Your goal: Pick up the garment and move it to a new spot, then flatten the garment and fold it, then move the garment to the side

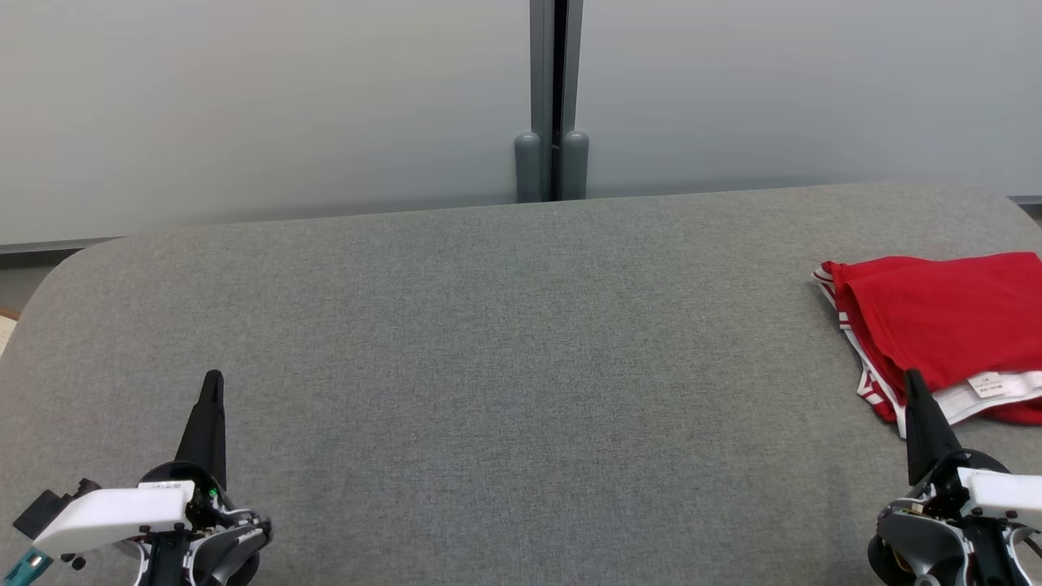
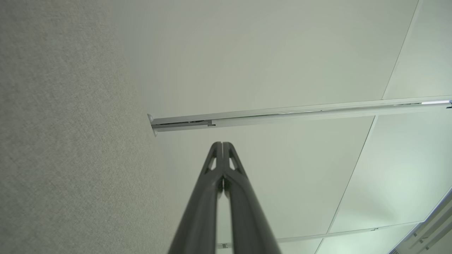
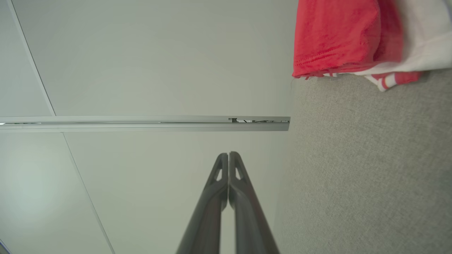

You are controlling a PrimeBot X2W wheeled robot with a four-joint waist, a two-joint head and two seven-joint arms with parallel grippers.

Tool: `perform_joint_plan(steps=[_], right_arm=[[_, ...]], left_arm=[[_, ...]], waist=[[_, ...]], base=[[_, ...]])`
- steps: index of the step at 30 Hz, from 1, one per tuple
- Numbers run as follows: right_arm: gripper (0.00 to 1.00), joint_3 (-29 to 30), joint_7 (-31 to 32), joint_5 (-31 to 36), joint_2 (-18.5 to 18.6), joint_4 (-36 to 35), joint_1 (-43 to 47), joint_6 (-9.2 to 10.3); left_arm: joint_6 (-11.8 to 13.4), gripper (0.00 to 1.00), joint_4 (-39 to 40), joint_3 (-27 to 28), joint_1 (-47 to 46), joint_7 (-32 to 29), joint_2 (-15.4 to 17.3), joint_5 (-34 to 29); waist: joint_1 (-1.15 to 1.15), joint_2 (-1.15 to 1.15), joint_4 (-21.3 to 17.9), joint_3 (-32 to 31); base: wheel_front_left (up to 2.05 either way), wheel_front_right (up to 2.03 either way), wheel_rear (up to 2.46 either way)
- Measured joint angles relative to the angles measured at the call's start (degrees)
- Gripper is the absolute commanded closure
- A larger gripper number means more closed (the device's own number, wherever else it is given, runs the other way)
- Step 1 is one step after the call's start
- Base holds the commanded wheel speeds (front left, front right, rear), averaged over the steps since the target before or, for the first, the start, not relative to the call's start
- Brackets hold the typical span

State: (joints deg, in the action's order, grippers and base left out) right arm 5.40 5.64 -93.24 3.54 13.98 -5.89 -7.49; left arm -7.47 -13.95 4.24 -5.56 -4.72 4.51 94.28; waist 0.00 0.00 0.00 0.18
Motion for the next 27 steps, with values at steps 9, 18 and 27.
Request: perform_joint_plan(steps=[9,18,27], right_arm=[[1.0,0.1,0.1,0.0,-0.1,0.0,0.0,0.0],[1.0,0.3,0.2,0.1,-0.1,0.0,0.0,0.0],[1.0,0.4,0.3,0.1,-0.2,0.0,0.0,0.0]], left_arm=[[0.0,1.0,0.0,0.2,0.0,-0.2,-0.2,0.0],[0.0,1.0,0.0,0.4,0.0,-0.3,-0.3,-0.1],[0.0,1.0,0.0,0.6,0.0,-0.5,-0.4,-0.5]], waist=[[0.0,0.0,0.0,0.0],[0.0,0.0,0.0,0.0],[0.0,0.0,0.0,0.0]], base=[[0.0,0.0,0.0],[0.0,0.0,0.0],[0.0,0.0,0.0]])
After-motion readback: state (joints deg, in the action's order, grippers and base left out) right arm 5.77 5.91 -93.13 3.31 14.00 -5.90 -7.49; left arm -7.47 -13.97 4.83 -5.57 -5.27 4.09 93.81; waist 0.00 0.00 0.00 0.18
